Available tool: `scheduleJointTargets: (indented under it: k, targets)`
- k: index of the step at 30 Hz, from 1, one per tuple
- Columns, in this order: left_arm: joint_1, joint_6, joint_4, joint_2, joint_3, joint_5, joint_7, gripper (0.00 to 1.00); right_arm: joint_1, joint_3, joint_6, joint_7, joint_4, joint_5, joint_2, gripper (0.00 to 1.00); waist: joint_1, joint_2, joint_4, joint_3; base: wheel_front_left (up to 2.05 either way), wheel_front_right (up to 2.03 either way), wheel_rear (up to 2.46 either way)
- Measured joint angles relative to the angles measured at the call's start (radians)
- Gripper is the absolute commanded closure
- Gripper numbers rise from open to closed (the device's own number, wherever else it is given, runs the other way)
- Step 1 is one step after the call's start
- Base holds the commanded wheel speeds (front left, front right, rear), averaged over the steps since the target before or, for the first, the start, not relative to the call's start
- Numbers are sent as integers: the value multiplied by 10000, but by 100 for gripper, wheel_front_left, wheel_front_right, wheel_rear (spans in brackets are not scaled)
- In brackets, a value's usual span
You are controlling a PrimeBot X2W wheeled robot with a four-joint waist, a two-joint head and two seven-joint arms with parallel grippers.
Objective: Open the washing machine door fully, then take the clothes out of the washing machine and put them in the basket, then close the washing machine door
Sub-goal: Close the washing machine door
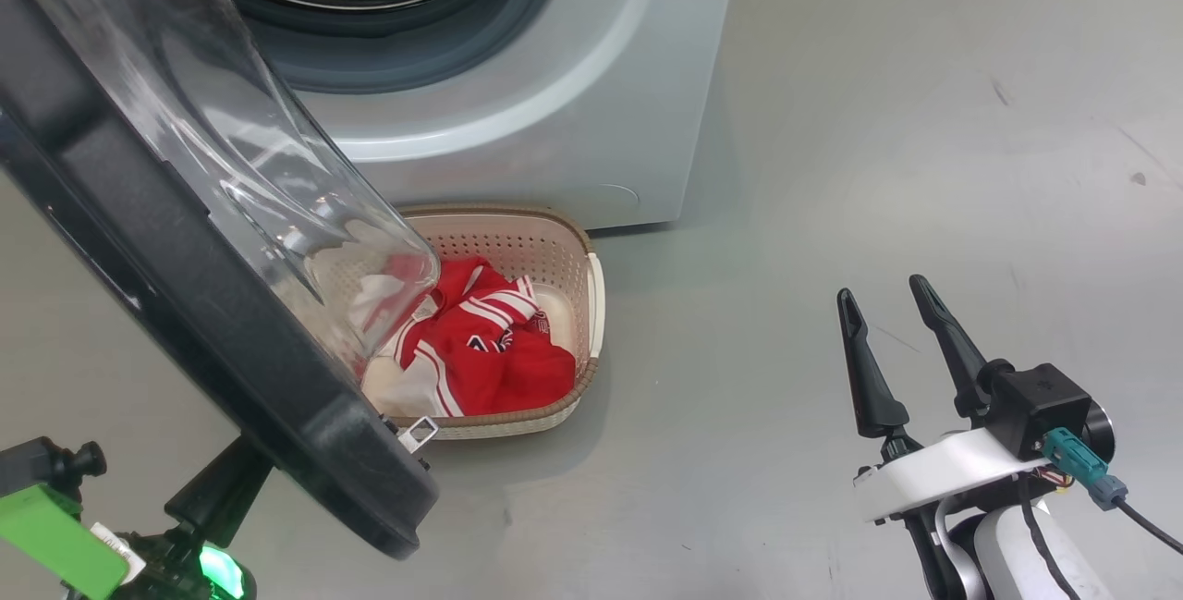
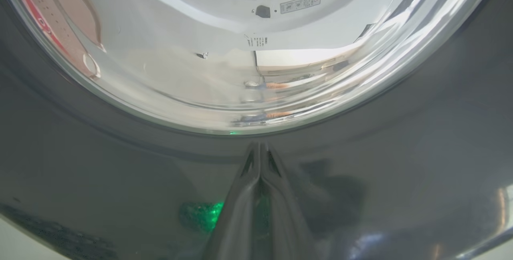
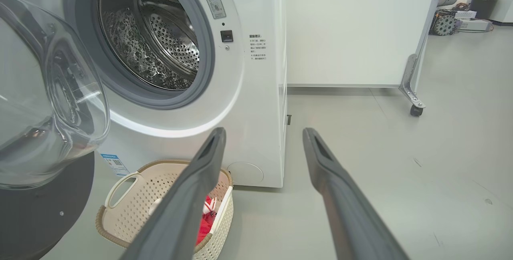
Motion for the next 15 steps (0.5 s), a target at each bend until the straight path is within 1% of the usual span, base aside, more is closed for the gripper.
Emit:
scheduleJointTargets:
  k: [8,15]
  targets:
    - [-293,0,121,-17,-88,443,-178,100,-151,-15,10,-151,136,88,77,0,0,0,-640,157,0,0,0]
    - [-732,0,303,-65,-257,556,-274,100,-237,-35,13,-245,230,94,142,0,0,0,-972,301,0,0,0]
